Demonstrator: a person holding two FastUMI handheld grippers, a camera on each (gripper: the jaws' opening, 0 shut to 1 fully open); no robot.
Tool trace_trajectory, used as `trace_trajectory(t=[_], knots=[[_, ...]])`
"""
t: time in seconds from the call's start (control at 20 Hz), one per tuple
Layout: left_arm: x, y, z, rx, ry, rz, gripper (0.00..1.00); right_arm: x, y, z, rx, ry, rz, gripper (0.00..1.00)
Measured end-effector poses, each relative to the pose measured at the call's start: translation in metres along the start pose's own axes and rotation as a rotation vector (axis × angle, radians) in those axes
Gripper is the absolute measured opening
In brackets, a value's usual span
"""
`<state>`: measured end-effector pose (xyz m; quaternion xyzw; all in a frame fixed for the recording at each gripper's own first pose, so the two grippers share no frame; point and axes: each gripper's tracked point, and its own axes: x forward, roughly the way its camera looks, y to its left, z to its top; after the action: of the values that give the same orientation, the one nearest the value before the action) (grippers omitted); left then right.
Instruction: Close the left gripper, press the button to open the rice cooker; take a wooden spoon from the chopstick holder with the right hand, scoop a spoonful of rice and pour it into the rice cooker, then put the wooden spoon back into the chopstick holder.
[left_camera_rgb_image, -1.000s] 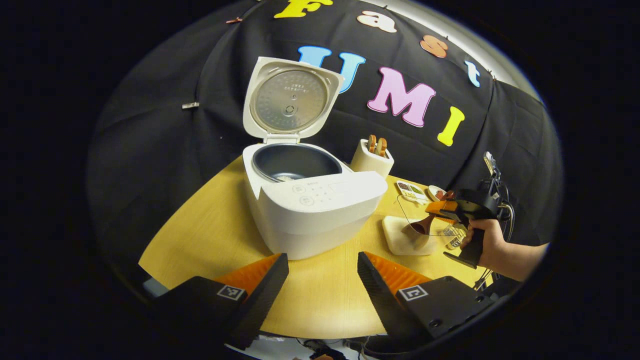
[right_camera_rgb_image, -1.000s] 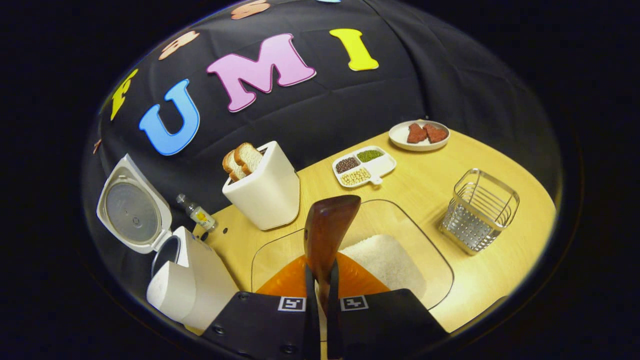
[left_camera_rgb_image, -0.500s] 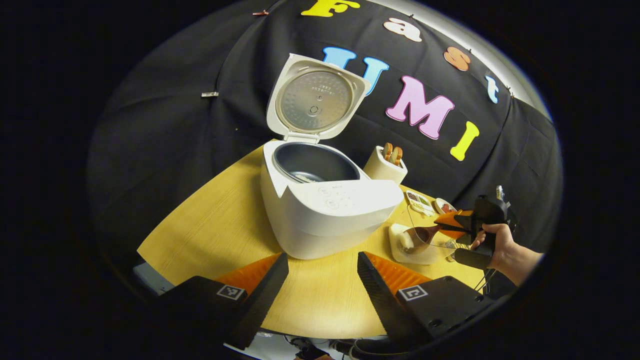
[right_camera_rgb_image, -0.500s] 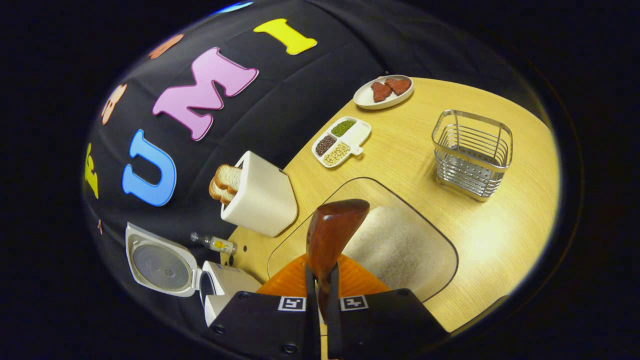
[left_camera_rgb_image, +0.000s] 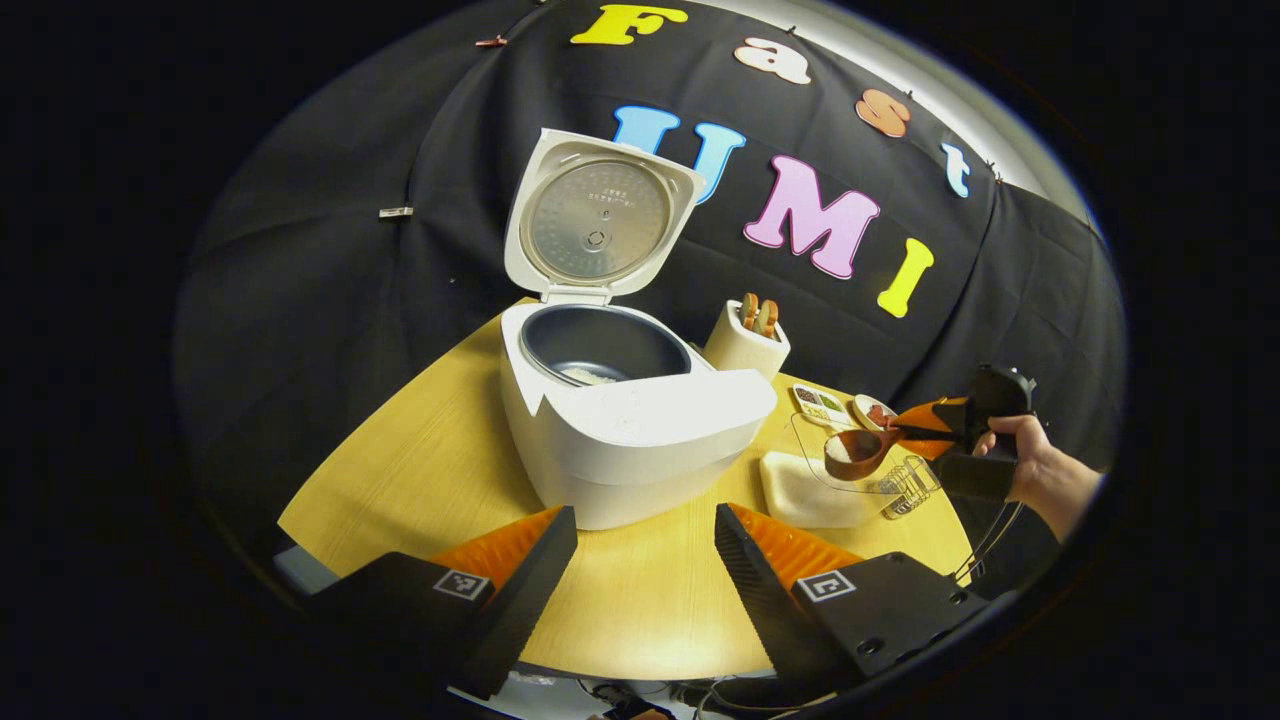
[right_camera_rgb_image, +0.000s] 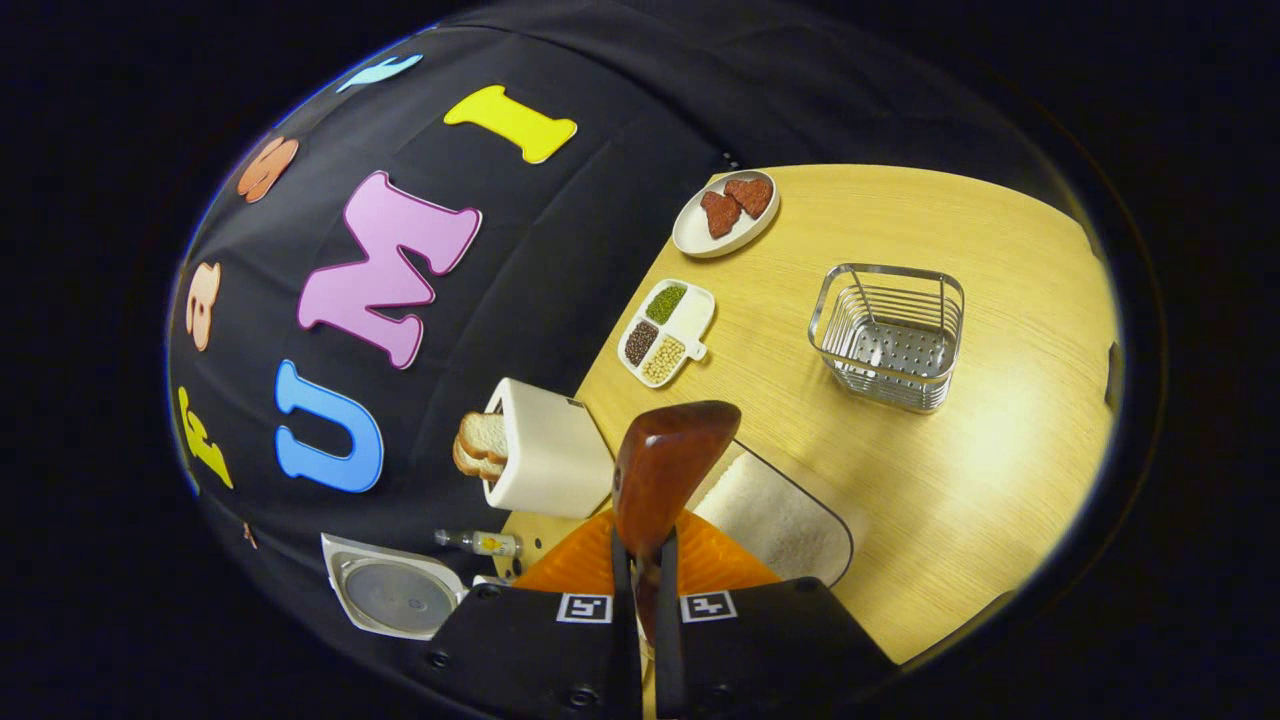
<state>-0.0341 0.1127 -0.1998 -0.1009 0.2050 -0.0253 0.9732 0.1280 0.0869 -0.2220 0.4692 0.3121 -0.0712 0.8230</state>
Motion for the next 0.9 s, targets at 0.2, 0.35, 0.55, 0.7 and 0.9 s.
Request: trace_trajectory(t=[0.2,0.35,0.55,0.7,0.9], knots=[[-0.010,0.002,0.002,0.002,-0.016,-0.006,0.96,-0.016,0.029,0.000,0.092,0.031,0.057,0.10],[-0.018,0.005,0.004,0.015,-0.028,0.002,0.96,-0.022,0.057,-0.006,0.137,0.060,0.112,0.10],[-0.026,0.015,0.004,0.014,-0.046,0.032,0.96,-0.026,0.096,-0.030,0.137,0.121,0.166,0.10],[-0.032,0.020,0.007,-0.001,-0.062,0.046,0.96,-0.026,0.130,-0.050,0.138,0.162,0.218,0.10],[-0.038,0.032,0.010,-0.005,-0.075,0.078,0.96,-0.018,0.168,-0.085,0.133,0.228,0.258,0.10]])
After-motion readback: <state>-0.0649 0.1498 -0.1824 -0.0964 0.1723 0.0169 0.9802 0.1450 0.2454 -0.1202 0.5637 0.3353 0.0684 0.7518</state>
